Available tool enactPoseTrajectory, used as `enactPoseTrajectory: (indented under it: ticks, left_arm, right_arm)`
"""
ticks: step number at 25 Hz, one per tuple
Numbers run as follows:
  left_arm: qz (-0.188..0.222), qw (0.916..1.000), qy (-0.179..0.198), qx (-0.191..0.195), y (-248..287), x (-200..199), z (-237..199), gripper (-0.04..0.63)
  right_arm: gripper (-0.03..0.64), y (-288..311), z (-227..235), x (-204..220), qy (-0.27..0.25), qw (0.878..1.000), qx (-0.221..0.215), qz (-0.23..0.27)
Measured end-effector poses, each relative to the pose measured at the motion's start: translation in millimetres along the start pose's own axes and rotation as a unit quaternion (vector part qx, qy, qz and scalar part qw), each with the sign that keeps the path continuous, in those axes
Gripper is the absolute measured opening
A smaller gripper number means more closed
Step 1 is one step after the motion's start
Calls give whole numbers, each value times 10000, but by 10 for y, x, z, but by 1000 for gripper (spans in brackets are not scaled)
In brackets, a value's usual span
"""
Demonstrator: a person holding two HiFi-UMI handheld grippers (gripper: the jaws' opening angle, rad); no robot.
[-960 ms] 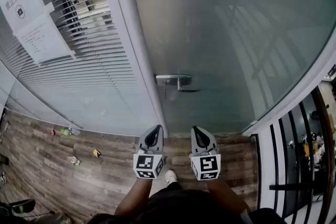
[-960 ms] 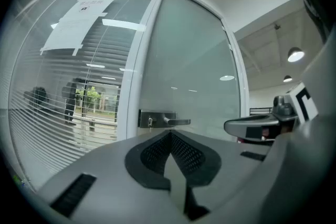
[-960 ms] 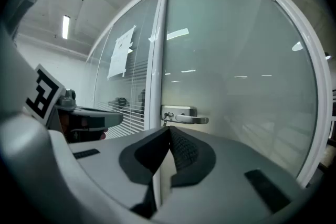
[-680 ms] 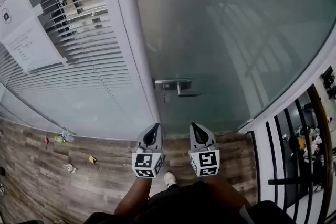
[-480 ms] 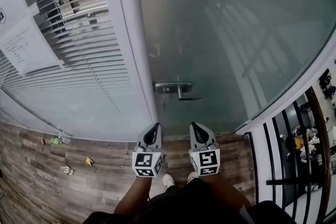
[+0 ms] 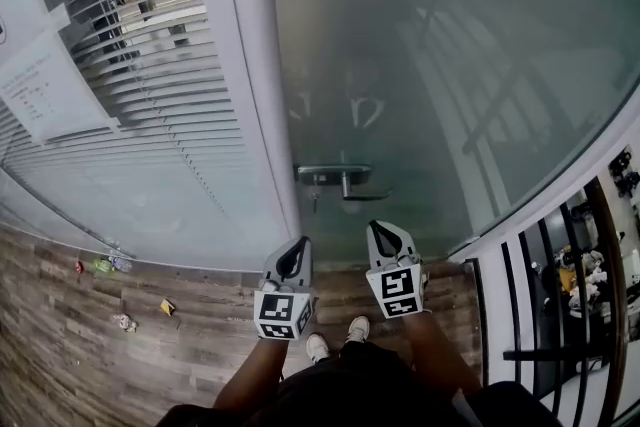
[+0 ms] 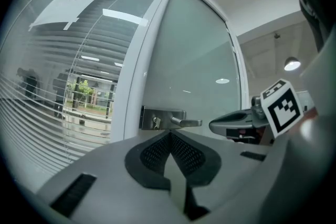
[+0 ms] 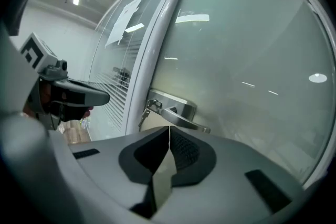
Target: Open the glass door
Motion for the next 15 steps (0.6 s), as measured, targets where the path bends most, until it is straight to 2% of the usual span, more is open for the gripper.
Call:
enactPoseTrajectory:
  ticks: [6, 8, 12, 15]
  left_arm:
    - [-103, 9999, 31, 0, 34, 82, 16, 2]
    - [-118, 9999, 41, 21, 44, 87, 23, 2]
    - [-97, 9999, 74, 45, 37, 112, 5, 2]
    - [-118, 9999, 99, 33, 27, 170, -2, 2]
  right_arm:
    - [21, 199, 103, -153, -1180, 9928, -94, -193]
    - [63, 286, 85, -134, -1526, 9875, -252, -310]
    - [89, 421, 59, -168, -2357, 9688, -581, -506]
    - [121, 529, 84, -203, -3058, 9462, -801, -686]
Point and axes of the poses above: the fingertips, and each gripper's own axes: y forward along the fingers, z to its right, x out of its underside, the point moved 4 cm from there along -y, backward along the fingers, and after that the axes turned 4 degrees about y, right-handed, at the moved point
